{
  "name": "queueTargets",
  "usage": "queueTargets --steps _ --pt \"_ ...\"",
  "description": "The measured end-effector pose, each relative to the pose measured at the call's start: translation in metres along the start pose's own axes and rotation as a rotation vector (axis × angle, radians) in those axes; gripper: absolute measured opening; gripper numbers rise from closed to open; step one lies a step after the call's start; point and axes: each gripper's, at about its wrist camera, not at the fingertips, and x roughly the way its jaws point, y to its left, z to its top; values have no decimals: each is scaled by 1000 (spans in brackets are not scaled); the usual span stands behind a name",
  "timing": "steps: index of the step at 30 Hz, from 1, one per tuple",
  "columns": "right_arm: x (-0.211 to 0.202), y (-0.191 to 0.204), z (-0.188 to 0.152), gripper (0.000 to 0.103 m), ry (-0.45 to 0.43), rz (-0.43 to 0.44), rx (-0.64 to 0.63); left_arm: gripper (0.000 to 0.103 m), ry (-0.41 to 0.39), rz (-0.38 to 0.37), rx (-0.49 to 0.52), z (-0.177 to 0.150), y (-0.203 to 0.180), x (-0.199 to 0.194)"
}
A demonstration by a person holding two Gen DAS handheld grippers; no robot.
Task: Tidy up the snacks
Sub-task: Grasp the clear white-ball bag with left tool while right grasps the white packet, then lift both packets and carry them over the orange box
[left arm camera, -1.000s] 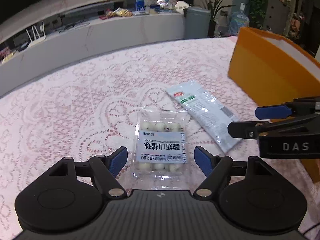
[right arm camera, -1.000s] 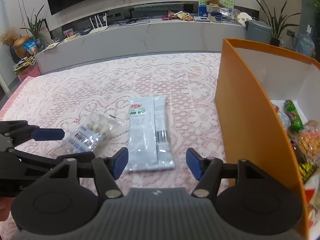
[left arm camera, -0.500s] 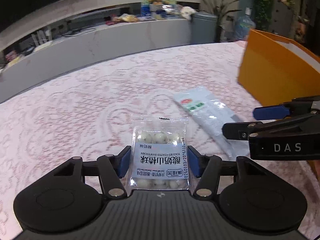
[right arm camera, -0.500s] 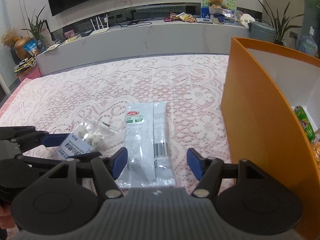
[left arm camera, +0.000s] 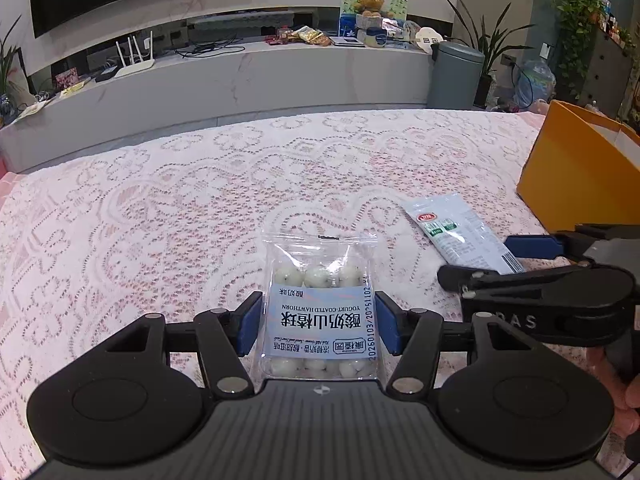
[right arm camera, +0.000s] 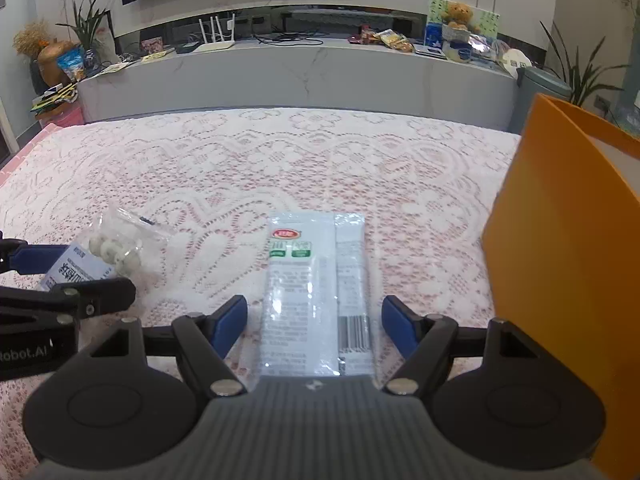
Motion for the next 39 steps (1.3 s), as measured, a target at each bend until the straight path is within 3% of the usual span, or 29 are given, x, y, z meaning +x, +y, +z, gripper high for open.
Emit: queueTargets --steps 4,7,13,22,26,33,39 --pt "-1 1 2 50 -4 -7 -20 66 6 -4 -7 -3 -4 -4" --pt "-1 1 4 48 7 -9 -21 66 5 -8 -10 -5 -7 -9" --pt "-15 3 10 45 11 9 -13 66 10 7 -29 -10 -10 -29" --pt "-79 8 8 45 -1 86 -60 67 22 -2 -94 -13 -19 -76" --pt "-111 5 6 45 3 137 -74 67 24 25 -64 -13 -35 -96" --pt "-162 -20 -3 45 27 197 -94 66 41 -8 -67 -9 -58 -128" --pt "-205 -52 -12 45 -2 175 -110 66 -4 -69 -38 -2 -86 -152"
